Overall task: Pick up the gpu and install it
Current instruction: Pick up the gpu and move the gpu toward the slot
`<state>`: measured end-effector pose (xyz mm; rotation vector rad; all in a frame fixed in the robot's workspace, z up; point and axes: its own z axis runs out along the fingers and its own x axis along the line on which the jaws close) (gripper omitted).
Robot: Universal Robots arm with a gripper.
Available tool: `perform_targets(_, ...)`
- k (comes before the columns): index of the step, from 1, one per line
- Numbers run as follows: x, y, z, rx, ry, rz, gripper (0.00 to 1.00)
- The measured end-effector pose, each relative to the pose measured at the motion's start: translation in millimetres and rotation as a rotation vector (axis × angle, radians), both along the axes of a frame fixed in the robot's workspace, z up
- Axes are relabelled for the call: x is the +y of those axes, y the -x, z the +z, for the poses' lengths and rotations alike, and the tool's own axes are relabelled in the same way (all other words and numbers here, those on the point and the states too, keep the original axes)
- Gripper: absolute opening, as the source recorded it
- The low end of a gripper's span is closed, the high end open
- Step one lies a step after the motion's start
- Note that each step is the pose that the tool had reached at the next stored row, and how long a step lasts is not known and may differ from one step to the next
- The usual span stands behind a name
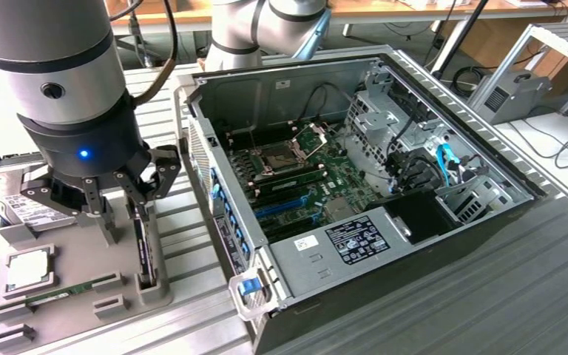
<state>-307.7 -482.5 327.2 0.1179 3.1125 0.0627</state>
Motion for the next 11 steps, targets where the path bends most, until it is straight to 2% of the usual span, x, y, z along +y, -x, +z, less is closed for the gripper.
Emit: perform_targets(11,-0.7,0.0,-7.2,0.0000,-0.0001,0.000,0.42)
